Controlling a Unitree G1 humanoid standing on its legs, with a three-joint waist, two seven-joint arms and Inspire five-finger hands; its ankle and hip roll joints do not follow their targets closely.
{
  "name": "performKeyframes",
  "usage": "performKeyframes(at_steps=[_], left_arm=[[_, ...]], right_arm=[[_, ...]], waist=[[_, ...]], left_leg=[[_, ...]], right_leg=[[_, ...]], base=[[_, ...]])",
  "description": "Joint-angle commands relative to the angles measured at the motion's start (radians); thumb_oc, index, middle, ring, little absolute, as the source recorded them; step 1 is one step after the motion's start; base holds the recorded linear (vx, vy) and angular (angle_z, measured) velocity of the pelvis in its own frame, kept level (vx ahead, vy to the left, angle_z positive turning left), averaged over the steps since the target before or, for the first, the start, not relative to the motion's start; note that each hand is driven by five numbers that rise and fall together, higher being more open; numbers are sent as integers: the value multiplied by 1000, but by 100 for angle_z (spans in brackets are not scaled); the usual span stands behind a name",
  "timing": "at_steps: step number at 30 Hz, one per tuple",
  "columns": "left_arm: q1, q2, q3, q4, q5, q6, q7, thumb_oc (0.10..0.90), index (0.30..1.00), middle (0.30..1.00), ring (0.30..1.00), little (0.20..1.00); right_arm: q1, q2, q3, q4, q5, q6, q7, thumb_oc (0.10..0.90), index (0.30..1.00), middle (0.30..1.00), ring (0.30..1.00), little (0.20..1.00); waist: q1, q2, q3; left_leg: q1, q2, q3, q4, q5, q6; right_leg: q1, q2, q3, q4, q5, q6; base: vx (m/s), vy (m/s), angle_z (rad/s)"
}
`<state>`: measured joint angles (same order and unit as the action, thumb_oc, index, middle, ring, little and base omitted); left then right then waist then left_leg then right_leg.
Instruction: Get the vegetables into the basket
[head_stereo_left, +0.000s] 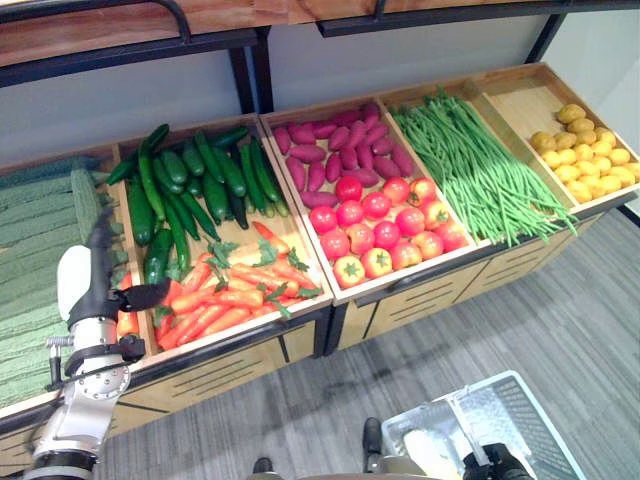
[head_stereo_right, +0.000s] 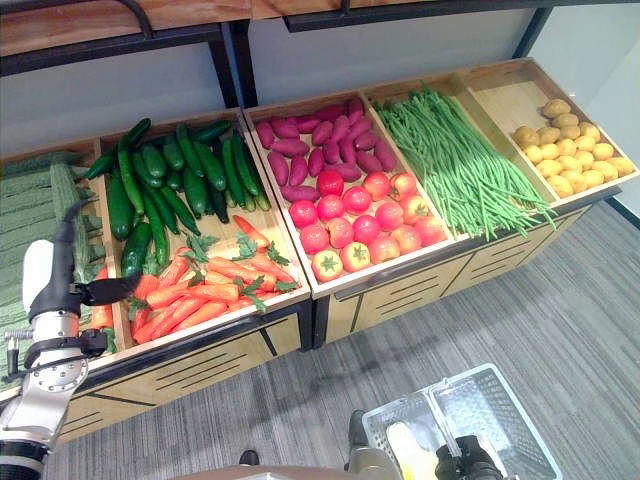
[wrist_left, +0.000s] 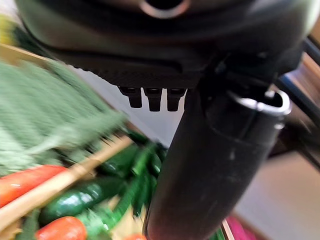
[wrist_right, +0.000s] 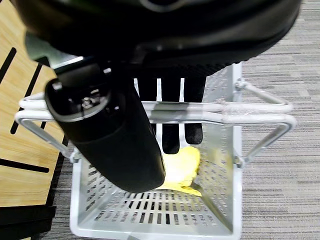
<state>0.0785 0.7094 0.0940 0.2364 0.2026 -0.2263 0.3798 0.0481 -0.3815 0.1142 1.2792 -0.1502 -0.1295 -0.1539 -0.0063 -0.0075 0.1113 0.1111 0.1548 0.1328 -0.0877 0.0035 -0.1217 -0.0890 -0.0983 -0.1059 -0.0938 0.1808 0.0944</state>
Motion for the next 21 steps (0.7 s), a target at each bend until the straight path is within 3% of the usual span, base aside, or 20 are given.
performKeyframes(at_steps=[1, 5, 6, 11, 21], left_arm=[[-82, 146, -14, -34, 49, -77, -74, 900, 1000, 1000, 1000, 1000], [-101, 232, -65, -55, 82, -86, -137, 900, 1000, 1000, 1000, 1000], [-120, 286, -97, -61, 81, -102, -171, 900, 1000, 1000, 1000, 1000], [-187, 372, -200, -51, 32, -116, -265, 900, 1000, 1000, 1000, 1000], [-331, 392, -366, 30, 20, -126, -326, 900, 1000, 1000, 1000, 1000]], right_arm=[[-29, -49, 4, -3, 19, -33, -7, 400, 300, 300, 300, 300], [-25, -55, -2, -17, 20, -36, -6, 400, 300, 300, 300, 300], [-24, -62, 3, -26, 20, -38, -1, 400, 300, 300, 300, 300], [-25, -74, 8, -27, 18, -35, 10, 400, 300, 300, 300, 300], [-43, -78, 22, -30, 23, -36, 21, 400, 300, 300, 300, 300]], waist=[[-22, -44, -49], [-29, -40, -51], [-35, -38, -52], [-47, -34, -52], [-66, -30, -42]], left_leg=[[-62, 5, -15, 0, 17, -11], [-57, 4, -5, 0, 14, -11], [-55, 4, -1, 0, 14, -11], [-51, 0, 5, 0, 12, -10], [-54, -3, 12, 0, 11, -10]], right_leg=[[62, -97, 4, 6, -52, 101], [57, -96, 16, 6, -50, 104], [54, -96, 21, 6, -47, 106], [52, -99, 26, 6, -43, 110], [44, -103, 30, 6, -35, 115]], base=[[12, 18, -7], [11, 11, -10], [-3, 5, -6], [-2, 2, -2], [-2, 0, -1]])
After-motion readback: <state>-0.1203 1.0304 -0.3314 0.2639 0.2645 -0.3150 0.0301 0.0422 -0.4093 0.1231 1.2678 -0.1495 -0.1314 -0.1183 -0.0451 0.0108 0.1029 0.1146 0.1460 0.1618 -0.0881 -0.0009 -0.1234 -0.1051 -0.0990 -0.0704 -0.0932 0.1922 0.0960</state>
